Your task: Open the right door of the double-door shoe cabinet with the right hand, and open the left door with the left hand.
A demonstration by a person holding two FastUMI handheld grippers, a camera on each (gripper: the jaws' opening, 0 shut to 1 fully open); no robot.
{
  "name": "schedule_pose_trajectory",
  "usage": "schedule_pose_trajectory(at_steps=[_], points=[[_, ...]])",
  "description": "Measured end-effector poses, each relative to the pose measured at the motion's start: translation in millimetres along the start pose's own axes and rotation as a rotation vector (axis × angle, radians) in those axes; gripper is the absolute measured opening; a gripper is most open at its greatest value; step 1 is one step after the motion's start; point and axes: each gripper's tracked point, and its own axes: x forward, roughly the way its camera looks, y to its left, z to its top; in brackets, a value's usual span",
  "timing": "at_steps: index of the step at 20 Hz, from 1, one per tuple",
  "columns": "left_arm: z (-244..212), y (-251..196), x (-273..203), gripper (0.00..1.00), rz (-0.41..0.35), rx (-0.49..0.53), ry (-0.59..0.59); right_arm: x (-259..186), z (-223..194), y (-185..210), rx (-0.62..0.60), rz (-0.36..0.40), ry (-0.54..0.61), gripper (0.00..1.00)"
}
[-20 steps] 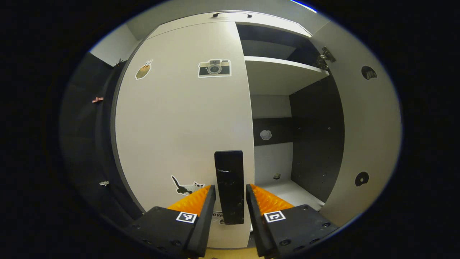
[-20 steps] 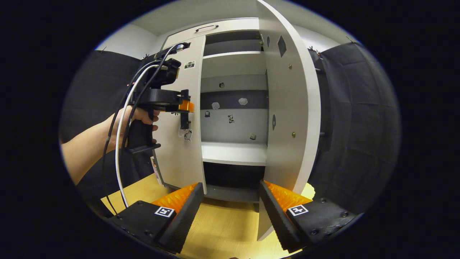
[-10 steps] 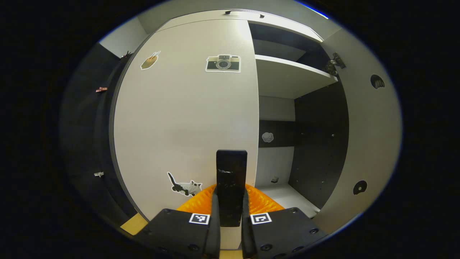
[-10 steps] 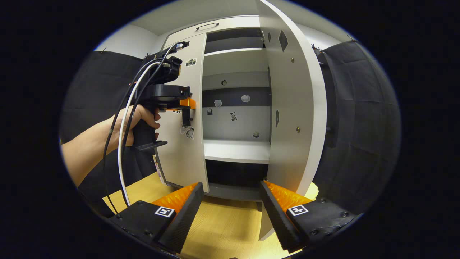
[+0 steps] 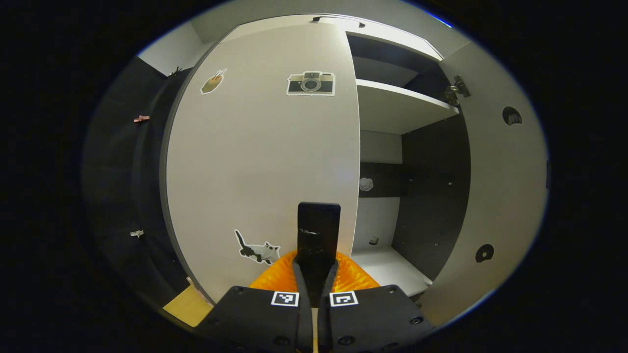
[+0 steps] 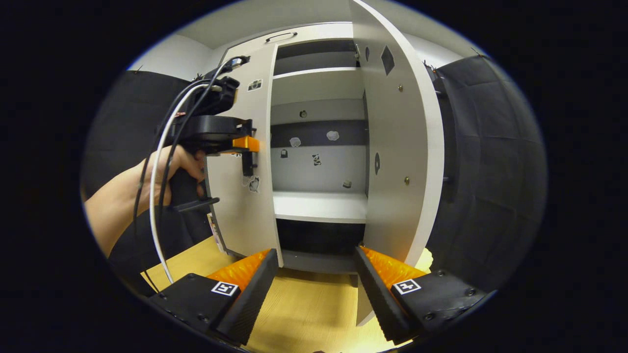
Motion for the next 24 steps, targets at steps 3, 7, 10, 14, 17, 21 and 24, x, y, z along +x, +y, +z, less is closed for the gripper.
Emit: schedule_pose_trajectory(at_steps=[3, 7, 10, 14, 17, 21, 24], points=[[-1, 6, -29, 0.08, -0.03, -0.01, -0.004, -6, 3, 8, 0.0, -0.037, -0.012, 0.98], [-5, 22, -64, 0.08, -0.045, -0.023, -0.006, -11, 6, 18, -0.009, -0.083, -0.022, 0.98], [-6, 36, -89, 0.08, -0.05, -0.031, -0.012, -18, 8, 28, -0.005, -0.121, -0.029, 0.98], [-6, 57, -116, 0.08, -0.054, -0.024, -0.022, -33, 9, 43, 0.004, -0.163, -0.037, 0.98], [-7, 84, -141, 0.08, -0.028, -0.04, -0.036, -43, 4, 55, -0.003, -0.18, -0.036, 0.98], [-8, 124, -164, 0.07, 0.0, -0.027, -0.053, -48, -9, 76, -0.007, -0.174, -0.01, 0.98], [-8, 140, -171, 0.06, -0.01, -0.063, -0.05, -53, -11, 92, 0.0, -0.167, -0.018, 0.98]])
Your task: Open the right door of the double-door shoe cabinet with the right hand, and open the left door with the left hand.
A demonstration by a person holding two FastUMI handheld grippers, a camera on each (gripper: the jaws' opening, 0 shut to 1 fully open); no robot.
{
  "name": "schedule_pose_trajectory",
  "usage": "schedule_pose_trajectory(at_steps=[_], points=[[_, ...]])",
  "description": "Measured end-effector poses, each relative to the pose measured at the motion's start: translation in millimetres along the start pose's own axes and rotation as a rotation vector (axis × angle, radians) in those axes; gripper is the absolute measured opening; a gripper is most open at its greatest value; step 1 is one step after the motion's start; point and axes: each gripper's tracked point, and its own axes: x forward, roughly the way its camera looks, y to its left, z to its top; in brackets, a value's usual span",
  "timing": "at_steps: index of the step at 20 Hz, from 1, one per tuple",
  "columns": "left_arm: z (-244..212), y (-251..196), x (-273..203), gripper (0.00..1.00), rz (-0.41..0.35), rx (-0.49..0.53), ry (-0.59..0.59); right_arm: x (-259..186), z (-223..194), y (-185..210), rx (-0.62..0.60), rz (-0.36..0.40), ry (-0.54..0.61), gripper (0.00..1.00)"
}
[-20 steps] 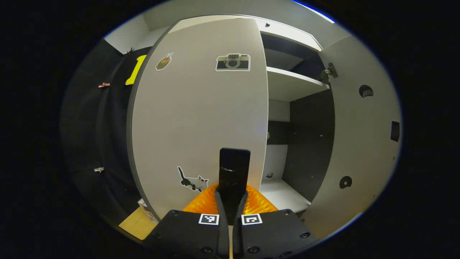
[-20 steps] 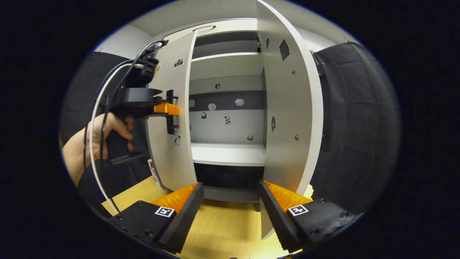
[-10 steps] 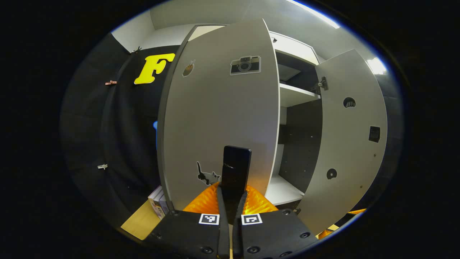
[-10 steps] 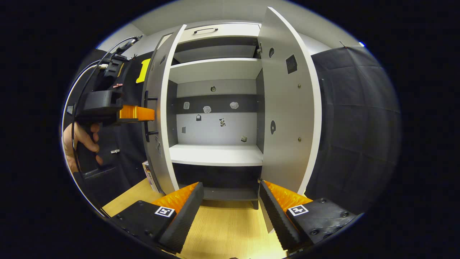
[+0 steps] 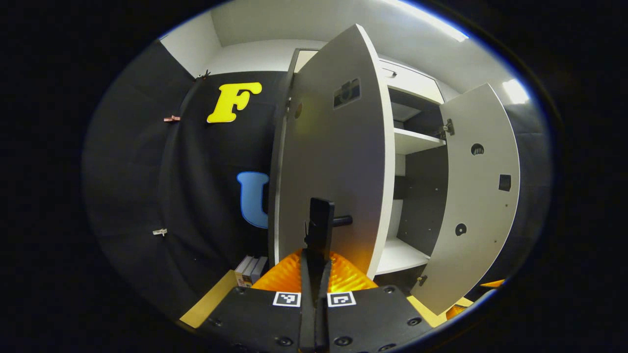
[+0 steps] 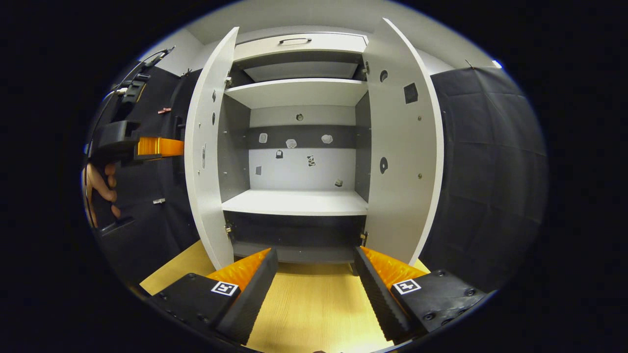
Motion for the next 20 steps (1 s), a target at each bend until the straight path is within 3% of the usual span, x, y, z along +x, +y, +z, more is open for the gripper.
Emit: schedule_pose_trajectory(at_steps=[5, 10, 13, 20], points=[[3, 37, -8, 0.05, 0.035, 0.064, -0.012, -11, 5, 4, -0.017, -0.022, 0.0, 0.98], [6, 87, -10, 0.03, 0.097, 0.054, 0.0, -20, 4, -7, -0.034, -0.057, 0.027, 0.98], [6, 94, -12, 0.05, 0.072, 0.047, 0.008, -22, 12, -8, -0.029, -0.045, 0.02, 0.98], [16, 78, -79, 0.05, 0.148, 0.047, -0.002, -43, 27, -35, -0.014, 0.01, -0.023, 0.98]])
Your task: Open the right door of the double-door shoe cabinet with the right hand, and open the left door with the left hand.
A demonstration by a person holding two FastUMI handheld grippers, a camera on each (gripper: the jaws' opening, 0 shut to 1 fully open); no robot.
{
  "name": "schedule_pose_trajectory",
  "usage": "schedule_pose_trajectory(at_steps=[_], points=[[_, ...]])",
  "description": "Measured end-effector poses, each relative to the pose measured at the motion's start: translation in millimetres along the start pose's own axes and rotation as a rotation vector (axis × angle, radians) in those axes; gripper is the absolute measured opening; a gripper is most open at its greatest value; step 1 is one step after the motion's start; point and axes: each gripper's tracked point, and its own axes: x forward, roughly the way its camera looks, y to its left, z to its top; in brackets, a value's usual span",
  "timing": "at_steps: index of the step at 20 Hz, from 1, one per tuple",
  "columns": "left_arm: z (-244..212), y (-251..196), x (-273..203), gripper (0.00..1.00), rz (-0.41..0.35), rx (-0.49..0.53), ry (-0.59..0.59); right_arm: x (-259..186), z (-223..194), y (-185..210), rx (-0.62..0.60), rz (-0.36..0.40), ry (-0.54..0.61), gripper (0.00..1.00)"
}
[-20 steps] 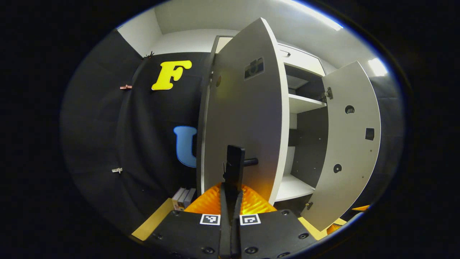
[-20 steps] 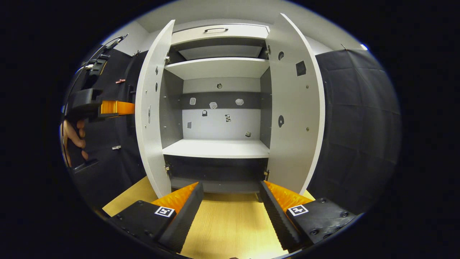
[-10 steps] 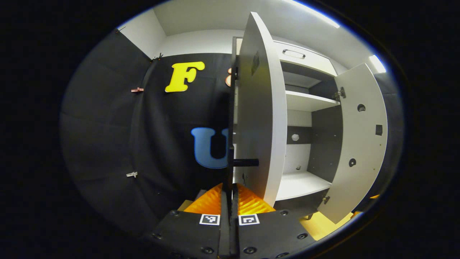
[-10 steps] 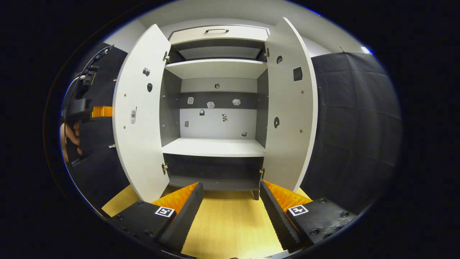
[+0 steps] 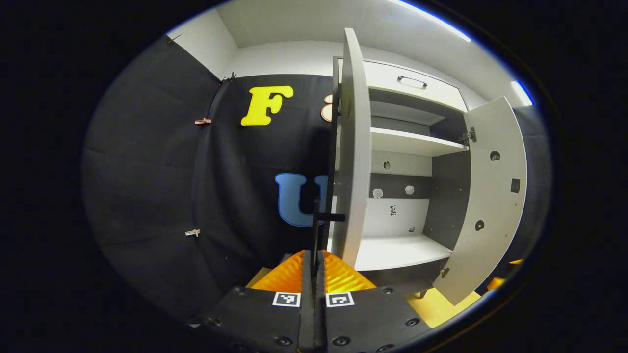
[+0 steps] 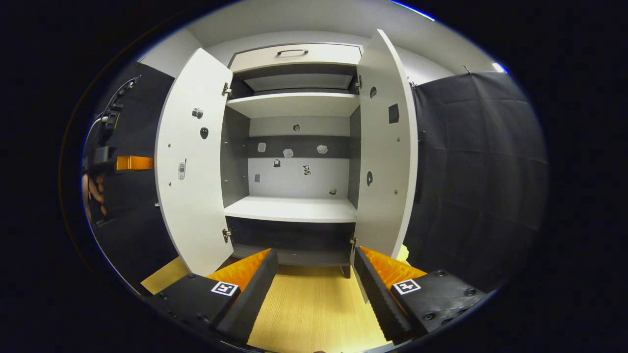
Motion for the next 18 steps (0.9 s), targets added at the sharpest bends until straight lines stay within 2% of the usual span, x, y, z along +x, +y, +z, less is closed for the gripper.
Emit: schedule_pose_trajectory(at_steps=[4, 6, 8, 9, 13, 15, 18], points=[[4, -33, -60, 0.05, 0.059, 0.029, -0.033, -24, 1, -32, 0.003, 0.054, 0.008, 0.98], [-6, -61, -85, 0.05, 0.059, 0.019, -0.033, -38, 8, -51, -0.012, 0.072, -0.014, 0.98], [-22, -89, -107, 0.1, 0.044, 0.026, -0.007, -46, 19, -67, -0.029, 0.079, -0.042, 0.98], [-27, -100, -119, 0.19, 0.042, 0.036, -0.002, -51, 24, -73, -0.03, 0.083, -0.053, 0.98], [-39, -131, -150, 0.76, 0.047, 0.044, -0.005, -62, 49, -90, 0.002, 0.088, -0.108, 0.98], [-36, -140, -158, 0.92, 0.046, 0.043, -0.016, -62, 59, -94, 0.023, 0.092, -0.125, 0.98], [-29, -142, -165, 0.97, 0.062, 0.063, -0.037, -58, 66, -91, 0.053, 0.104, -0.132, 0.98]])
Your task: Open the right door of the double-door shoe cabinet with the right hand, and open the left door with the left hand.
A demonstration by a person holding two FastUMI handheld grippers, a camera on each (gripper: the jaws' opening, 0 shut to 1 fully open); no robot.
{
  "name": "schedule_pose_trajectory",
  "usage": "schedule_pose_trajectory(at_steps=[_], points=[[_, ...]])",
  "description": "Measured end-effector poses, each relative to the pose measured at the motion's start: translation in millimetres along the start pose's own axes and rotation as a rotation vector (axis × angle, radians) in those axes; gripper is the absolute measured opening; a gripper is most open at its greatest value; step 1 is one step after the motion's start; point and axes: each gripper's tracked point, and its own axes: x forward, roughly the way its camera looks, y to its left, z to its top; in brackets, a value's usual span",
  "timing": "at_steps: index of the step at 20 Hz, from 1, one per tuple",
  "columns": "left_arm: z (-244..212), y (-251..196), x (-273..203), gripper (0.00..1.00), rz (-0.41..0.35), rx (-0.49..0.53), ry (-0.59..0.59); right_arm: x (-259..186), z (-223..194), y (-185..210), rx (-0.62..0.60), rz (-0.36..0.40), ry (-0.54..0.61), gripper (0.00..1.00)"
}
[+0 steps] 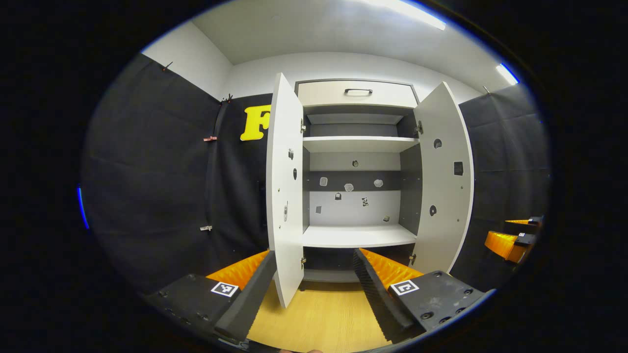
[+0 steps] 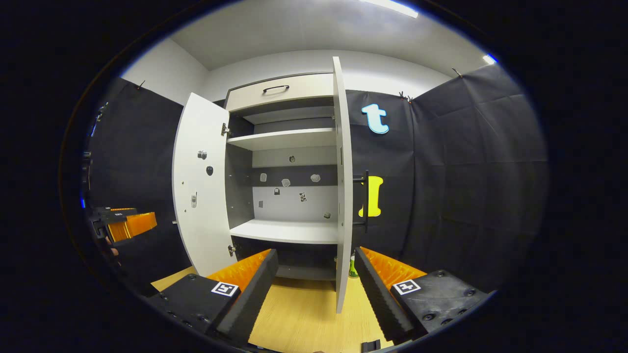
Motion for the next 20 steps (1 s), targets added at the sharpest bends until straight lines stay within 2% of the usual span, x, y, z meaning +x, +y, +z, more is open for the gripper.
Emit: schedule_pose_trajectory(at_steps=[6, 8, 9, 13, 20], points=[[8, 12, 9, 0.97, 0.012, 0.038, -0.037, 24, 6, 4, 0.013, -0.003, -0.007, 0.98], [7, 16, 18, 0.97, 0.01, 0.041, -0.036, 31, 7, 11, 0.019, -0.006, -0.002, 0.96], [6, 17, 23, 0.96, 0.008, 0.04, -0.033, 34, 9, 13, 0.017, -0.008, -0.003, 0.98], [-1, 25, 40, 0.96, 0.002, 0.064, -0.024, 45, 7, 23, -0.001, -0.024, -0.012, 0.98], [-26, 35, 64, 0.97, -0.046, 0.007, 0.016, 56, -10, 40, -0.018, -0.033, -0.001, 0.99]])
